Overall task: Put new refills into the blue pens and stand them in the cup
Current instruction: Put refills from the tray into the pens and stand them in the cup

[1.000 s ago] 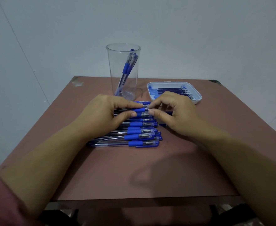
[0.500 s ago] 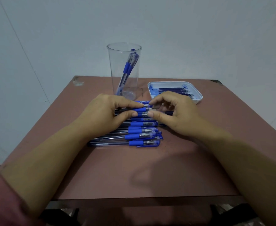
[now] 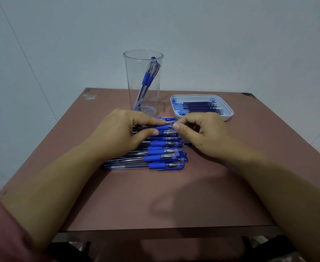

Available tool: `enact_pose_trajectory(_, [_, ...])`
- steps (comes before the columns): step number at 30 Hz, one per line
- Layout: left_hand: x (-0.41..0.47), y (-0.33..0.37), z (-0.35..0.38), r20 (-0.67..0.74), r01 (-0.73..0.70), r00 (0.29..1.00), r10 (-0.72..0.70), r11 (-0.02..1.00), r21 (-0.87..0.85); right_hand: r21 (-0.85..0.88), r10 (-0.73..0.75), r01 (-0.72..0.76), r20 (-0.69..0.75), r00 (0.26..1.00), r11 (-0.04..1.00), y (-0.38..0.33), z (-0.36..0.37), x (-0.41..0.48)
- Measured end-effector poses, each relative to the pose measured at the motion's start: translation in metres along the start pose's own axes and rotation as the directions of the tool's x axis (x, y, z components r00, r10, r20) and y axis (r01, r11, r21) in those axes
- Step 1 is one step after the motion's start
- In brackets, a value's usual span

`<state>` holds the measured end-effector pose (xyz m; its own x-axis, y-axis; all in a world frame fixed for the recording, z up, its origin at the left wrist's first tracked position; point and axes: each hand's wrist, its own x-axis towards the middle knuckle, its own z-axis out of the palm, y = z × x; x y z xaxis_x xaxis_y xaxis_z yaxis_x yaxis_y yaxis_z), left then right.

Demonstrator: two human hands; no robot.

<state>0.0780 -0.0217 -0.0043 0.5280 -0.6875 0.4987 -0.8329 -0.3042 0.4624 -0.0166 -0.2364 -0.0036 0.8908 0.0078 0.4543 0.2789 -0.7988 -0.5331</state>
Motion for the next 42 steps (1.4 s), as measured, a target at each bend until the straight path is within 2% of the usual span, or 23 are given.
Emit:
enact_pose_trajectory(7, [0.0, -0.001, 0.0, -0.009, 0.007, 1.0, -0.007, 1.0, 0.003, 0.106, 0.048, -0.048, 0.002, 0.999, 0.993, -0.005, 0.0, -0.002])
enact_pose_trajectory(11, [0.0, 0.0, 0.0, 0.0, 0.004, 1.0, -0.004, 1.0, 0.005, 0.049, 0.026, -0.026, 0.002, 1.0, 0.998, -0.005, 0.0, -0.001])
enact_pose_trajectory(18, [0.0, 0.0, -0.001, 0.001, 0.03, 1.0, -0.03, 0.999, 0.025, 0.085, 0.049, -0.045, -0.041, 0.998, 0.995, -0.002, -0.008, -0.002])
enact_pose_trajectory(21, [0.001, -0.002, -0.002, -0.001, 0.046, 0.999, -0.046, 0.999, 0.024, -0.046, 0.086, -0.087, -0.018, 0.996, 0.995, 0.005, -0.02, -0.003])
enact_pose_trajectory(26, [0.0, -0.002, -0.002, 0.007, 0.054, 0.998, -0.054, 0.998, 0.027, -0.304, 0.155, -0.089, 0.202, 0.967, 0.949, 0.003, -0.033, -0.005])
enact_pose_trajectory(29, [0.0, -0.001, -0.002, 0.01, 0.056, 0.998, -0.056, 0.998, 0.029, -0.352, 0.171, -0.063, 0.284, 0.943, 0.934, 0.001, -0.033, -0.004])
enact_pose_trajectory(32, [0.0, -0.001, -0.002, 0.007, 0.055, 0.998, -0.055, 0.998, 0.032, -0.346, 0.171, -0.058, 0.306, 0.937, 0.936, 0.002, -0.033, -0.004])
enact_pose_trajectory(37, [0.0, -0.001, -0.002, 0.015, 0.056, 0.998, -0.056, 0.998, 0.022, -0.288, 0.168, -0.084, 0.28, 0.945, 0.954, 0.003, -0.033, -0.003])
enact_pose_trajectory(42, [0.0, -0.003, -0.001, 0.01, 0.062, 0.998, -0.062, 0.998, 0.006, -0.131, 0.04, -0.034, 0.044, 0.998, 0.991, 0.002, -0.027, -0.007])
